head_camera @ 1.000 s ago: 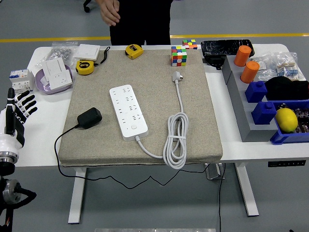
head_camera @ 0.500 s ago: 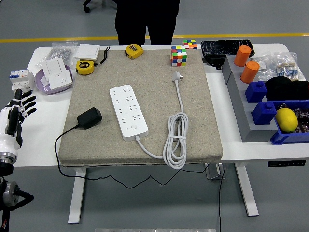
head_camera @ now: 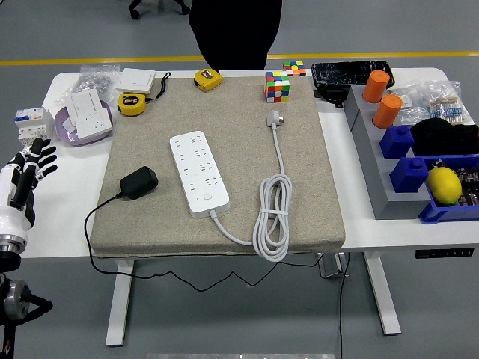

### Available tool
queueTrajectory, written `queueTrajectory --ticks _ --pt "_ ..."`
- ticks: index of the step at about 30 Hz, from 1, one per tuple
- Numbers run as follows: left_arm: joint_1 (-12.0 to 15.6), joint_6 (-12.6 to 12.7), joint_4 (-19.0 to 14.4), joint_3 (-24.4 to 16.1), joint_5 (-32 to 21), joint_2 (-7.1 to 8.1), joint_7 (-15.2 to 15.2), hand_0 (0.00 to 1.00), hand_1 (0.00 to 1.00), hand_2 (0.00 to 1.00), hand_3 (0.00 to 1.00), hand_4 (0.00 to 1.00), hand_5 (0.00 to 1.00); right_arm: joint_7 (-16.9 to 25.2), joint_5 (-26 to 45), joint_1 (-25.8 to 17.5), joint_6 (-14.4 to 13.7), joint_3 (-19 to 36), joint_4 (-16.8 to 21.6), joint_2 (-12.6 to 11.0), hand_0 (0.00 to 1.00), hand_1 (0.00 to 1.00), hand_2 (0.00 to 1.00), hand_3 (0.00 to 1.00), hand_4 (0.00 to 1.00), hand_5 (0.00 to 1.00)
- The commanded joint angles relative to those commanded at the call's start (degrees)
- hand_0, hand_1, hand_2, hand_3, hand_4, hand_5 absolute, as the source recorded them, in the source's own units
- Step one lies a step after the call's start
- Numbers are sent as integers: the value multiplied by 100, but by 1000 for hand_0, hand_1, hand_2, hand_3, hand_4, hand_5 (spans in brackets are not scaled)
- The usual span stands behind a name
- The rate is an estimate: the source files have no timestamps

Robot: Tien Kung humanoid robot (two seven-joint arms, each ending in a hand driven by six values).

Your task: Pick up the plug,place it near the board,insert it into the board,press the button

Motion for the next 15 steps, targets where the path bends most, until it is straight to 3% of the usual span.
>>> queueTrajectory --ticks 15 --pt "71 26 -72 7 5 0 2 713 750 740 738 998 804 16 118 -33 -3 -44 0 32 846 778 761 781 998 853"
